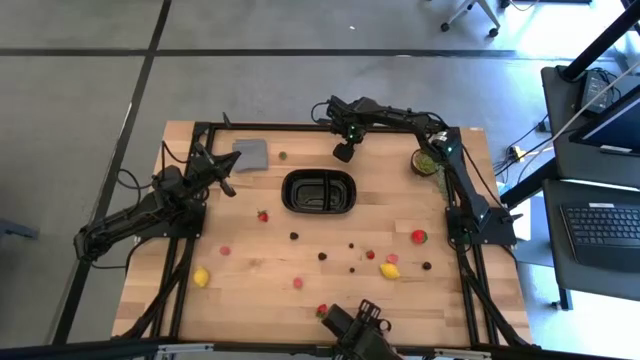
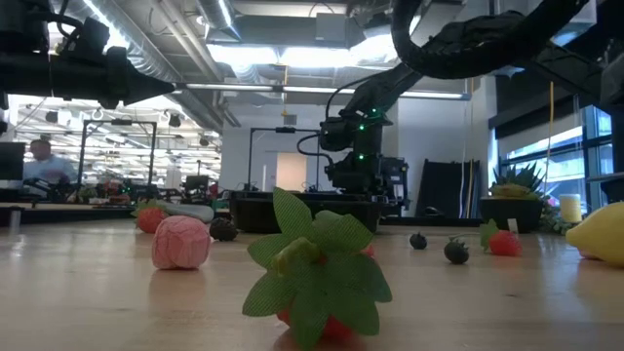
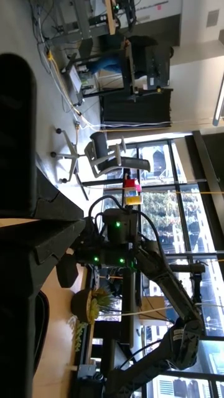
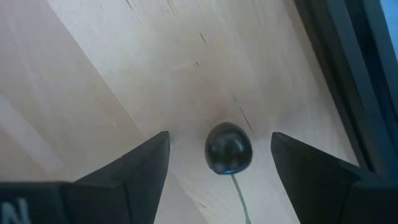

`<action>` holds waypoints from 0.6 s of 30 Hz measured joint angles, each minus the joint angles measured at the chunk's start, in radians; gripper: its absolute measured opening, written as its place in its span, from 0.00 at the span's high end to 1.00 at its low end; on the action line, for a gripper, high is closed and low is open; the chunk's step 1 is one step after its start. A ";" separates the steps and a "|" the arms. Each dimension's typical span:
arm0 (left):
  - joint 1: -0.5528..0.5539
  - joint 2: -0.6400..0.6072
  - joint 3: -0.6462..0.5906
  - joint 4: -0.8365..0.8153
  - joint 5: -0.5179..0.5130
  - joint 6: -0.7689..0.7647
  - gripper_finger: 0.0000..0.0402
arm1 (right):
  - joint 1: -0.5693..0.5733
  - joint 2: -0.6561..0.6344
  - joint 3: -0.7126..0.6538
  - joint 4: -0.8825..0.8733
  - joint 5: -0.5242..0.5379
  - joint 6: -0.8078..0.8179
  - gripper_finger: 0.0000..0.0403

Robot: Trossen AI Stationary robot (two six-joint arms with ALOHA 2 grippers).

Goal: Pick and placing Produce into tupperware
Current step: Put the top black cherry into the black container

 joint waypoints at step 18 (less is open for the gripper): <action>0.000 0.000 0.000 0.000 0.000 0.001 1.00 | -0.001 0.000 0.000 0.000 -0.034 0.006 0.30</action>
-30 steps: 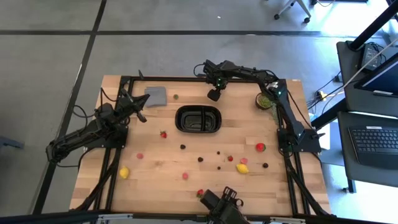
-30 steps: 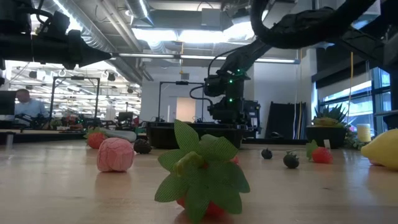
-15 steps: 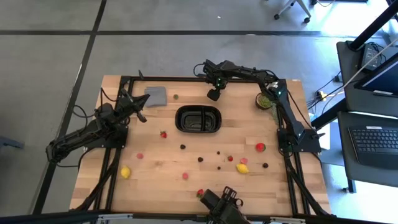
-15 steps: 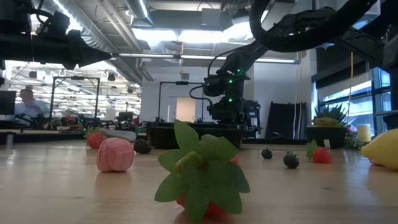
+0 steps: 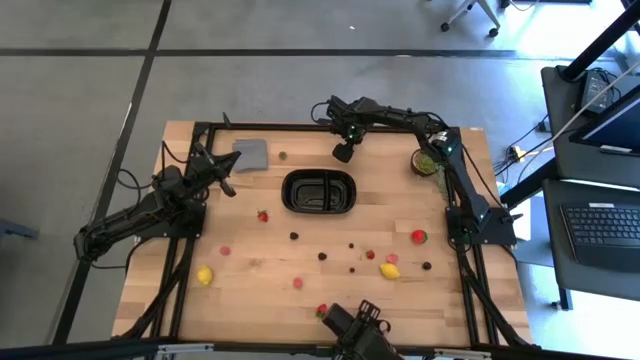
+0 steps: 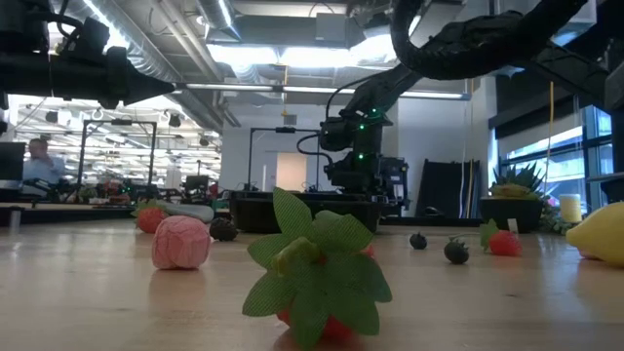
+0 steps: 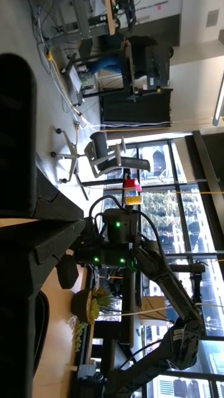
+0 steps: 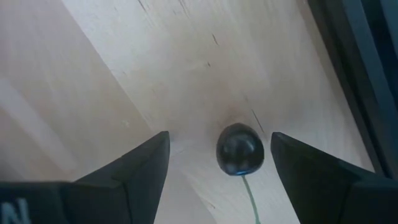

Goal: Pick and placing Produce into tupperware
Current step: Put the top black cherry into the black container

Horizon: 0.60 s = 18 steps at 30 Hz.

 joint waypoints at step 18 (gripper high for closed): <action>0.000 0.000 0.000 0.000 0.000 0.000 1.00 | 0.000 0.000 0.000 -0.001 -0.002 0.033 0.41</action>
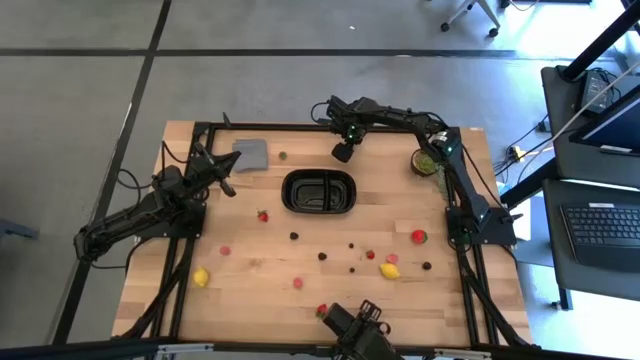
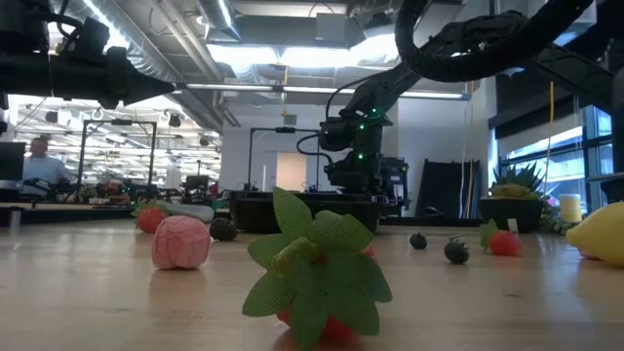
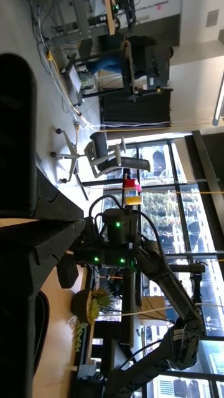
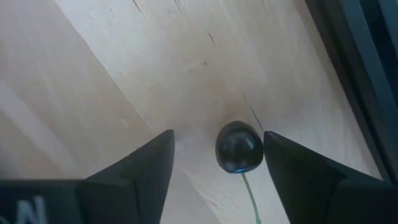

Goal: Pick and placing Produce into tupperware
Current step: Put the top black cherry into the black container

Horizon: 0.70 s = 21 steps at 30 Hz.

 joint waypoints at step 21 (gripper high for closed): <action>0.000 0.000 0.000 0.000 0.000 0.000 1.00 | 0.000 0.000 0.000 -0.001 0.002 -0.010 0.70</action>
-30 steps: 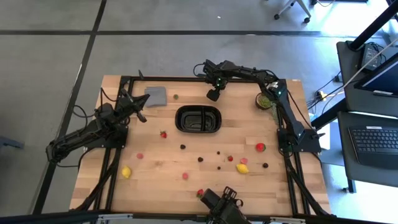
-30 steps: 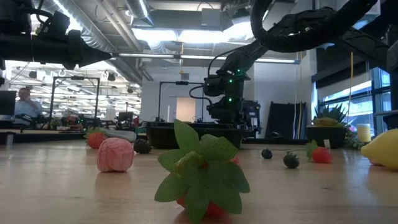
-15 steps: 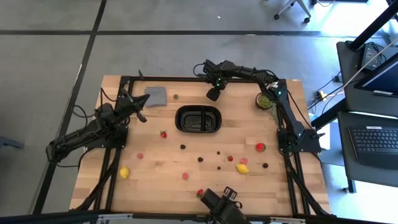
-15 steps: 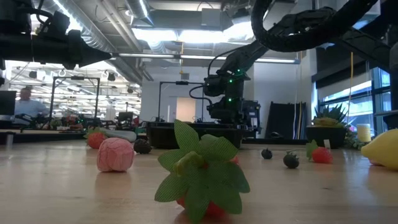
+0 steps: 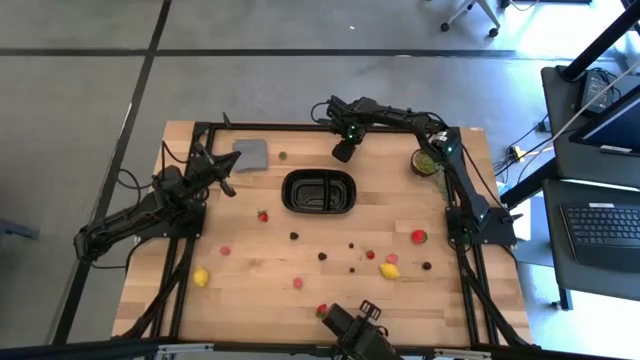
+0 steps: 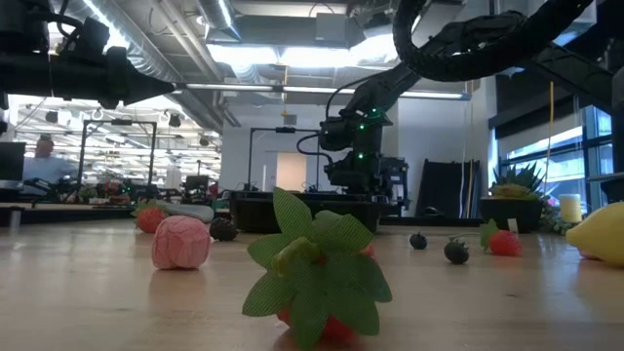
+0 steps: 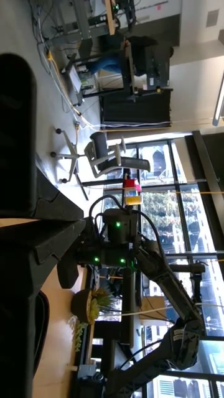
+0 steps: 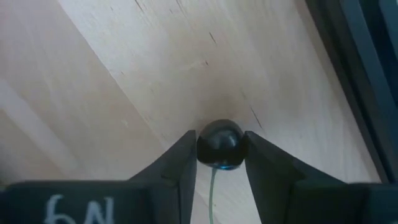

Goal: Pick and placing Produce into tupperware
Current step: Put the top black cherry into the black container

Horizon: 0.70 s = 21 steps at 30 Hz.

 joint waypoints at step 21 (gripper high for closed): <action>0.000 0.001 0.000 0.039 -0.042 -0.085 1.00 | 0.002 0.000 0.034 -0.099 -0.002 0.006 0.70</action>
